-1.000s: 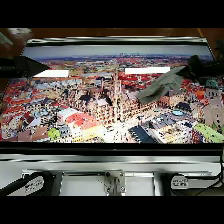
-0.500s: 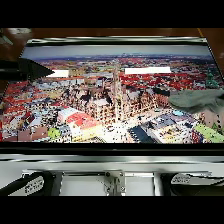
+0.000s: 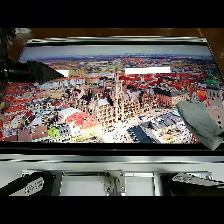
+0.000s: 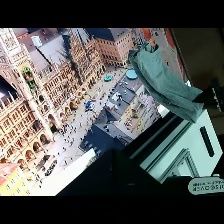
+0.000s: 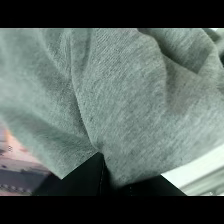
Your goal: Fold the shirts.
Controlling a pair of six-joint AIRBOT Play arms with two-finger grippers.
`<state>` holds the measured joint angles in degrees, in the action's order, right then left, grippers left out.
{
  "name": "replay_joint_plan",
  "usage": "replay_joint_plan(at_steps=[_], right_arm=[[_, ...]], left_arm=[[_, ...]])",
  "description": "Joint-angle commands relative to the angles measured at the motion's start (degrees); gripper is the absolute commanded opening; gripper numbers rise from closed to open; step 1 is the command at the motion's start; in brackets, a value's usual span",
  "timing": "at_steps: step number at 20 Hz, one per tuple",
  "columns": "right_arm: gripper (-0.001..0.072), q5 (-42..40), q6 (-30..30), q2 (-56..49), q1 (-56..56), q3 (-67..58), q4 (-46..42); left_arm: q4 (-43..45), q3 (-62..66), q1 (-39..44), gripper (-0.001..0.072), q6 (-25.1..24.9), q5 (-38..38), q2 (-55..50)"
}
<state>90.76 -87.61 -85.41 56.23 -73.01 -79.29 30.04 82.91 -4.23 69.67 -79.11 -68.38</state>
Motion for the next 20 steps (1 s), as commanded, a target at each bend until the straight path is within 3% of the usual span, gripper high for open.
replay_joint_plan(at_steps=[1, 11, 12, 13, 14, 17, 20], right_arm=[[0.0061, -2.60, 0.72, 2.38, 1.95, 8.50, -3.08], [0.0064, -7.50, -0.39, 3.15, 1.92, 18.88, -9.31], [0.0102, -8.02, -0.48, 3.15, 1.92, 18.86, -9.25], [0.0309, -7.96, -0.52, 3.15, 1.92, 18.86, -9.07], [0.0568, -7.02, 0.68, 3.17, 1.92, 18.78, -8.55], [0.0587, 2.08, 4.11, 4.31, 1.88, 14.73, -8.85], [0.0587, 5.55, 0.44, 7.19, 1.68, 6.40, -7.96]], left_arm=[[0.04, -0.02, 1.90, 0.0037, -0.17, 0.02, -0.15], [0.04, -0.02, 2.10, 0.0037, -0.20, 0.02, -0.20], [0.07, -0.02, 2.10, 0.0037, -0.20, 0.02, -0.22], [0.07, -0.02, 2.10, 0.0037, -0.20, 0.22, -0.22], [0.07, -0.02, 2.10, 0.0037, -0.20, 0.66, -0.22], [0.07, -0.02, 2.10, 0.0037, -0.17, 2.69, -0.22], [0.07, -0.02, 2.10, 0.0037, -0.17, 6.25, -0.31]])
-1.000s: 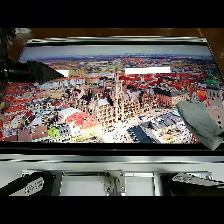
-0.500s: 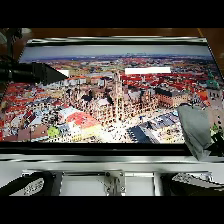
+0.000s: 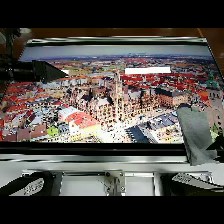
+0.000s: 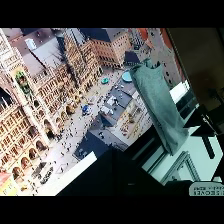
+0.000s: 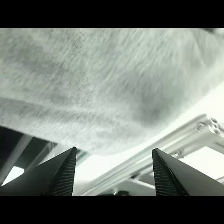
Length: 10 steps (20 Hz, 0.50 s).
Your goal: Fold the shirts.
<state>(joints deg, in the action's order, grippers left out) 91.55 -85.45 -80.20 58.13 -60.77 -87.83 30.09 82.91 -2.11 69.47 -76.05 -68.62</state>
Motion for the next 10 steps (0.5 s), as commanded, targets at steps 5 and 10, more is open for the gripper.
replay_joint_plan(at_steps=[5, 10], right_arm=[[0.0586, -5.99, 5.03, 7.04, -1.14, -21.86, 31.76], [0.0588, -4.35, 5.09, 9.92, -21.27, -24.33, 15.58]], left_arm=[[17.90, 0.02, 3.72, 0.0035, 7.30, 8.70, -1.66], [56.70, 0.46, 17.97, 0.0062, 23.26, 1.33, -7.93]])
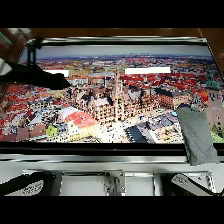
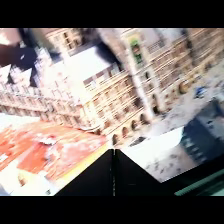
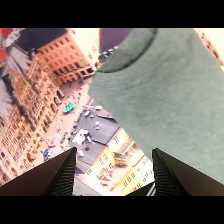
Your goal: Fold the shirts.
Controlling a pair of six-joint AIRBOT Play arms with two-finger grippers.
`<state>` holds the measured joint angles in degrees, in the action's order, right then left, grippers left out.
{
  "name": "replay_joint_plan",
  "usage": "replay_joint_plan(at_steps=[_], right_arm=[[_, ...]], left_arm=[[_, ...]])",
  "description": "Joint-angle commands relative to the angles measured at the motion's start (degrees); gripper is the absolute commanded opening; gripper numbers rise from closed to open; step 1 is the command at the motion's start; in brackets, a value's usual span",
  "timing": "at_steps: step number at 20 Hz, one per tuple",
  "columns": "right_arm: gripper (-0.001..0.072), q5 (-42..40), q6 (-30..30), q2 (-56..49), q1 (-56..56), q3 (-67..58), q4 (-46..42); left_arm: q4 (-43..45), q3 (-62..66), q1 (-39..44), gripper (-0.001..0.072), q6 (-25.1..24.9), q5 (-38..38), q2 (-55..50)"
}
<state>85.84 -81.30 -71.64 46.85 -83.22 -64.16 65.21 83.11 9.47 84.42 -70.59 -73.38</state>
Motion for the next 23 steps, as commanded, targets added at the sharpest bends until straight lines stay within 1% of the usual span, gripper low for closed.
replay_joint_plan(at_steps=[1, 2, 3, 5, 9, 12, 16, 19, 23], right_arm=[[0.0589, 3.65, 0.76, 1.33, -15.19, -0.44, -15.23], [0.0589, 4.28, 0.42, 1.33, -18.97, 1.11, -19.08], [0.0589, 4.04, -1.25, 1.33, -21.79, 2.71, -20.39], [0.0589, 2.84, -3.19, 1.33, -24.79, 4.87, -20.15], [0.0588, 2.67, -3.37, 1.40, -27.85, 5.62, -20.17], [0.0588, 2.67, -3.37, 1.40, -28.09, 5.62, -20.22], [0.0588, 2.67, -3.37, 1.40, -28.09, 5.60, -20.31], [0.0588, 2.64, -3.37, 1.40, -28.09, 5.62, -20.31], [0.0588, 2.67, -3.37, 1.40, -28.09, 5.62, -20.31]], left_arm=[[21.79, 0.26, 7.58, 0.0346, 7.82, -7.15, -4.92], [21.79, 0.26, 8.20, 0.0611, 8.11, -9.18, -6.47], [21.70, 0.24, 8.35, 0.0635, 8.55, -11.13, -7.74], [21.16, 0.24, 8.28, 0.0635, 8.46, -12.00, -8.72], [21.20, 0.24, 8.28, 0.0635, 8.24, -11.28, -8.57], [21.18, 0.24, 8.31, 0.0634, 8.24, -10.40, -8.61], [21.18, 0.24, 8.31, 0.0635, 8.20, -6.99, -8.70], [21.33, 0.24, 8.28, 0.0635, 6.19, -6.73, -8.74], [21.40, 0.24, 8.28, 0.0634, 6.03, -6.32, -8.74]])
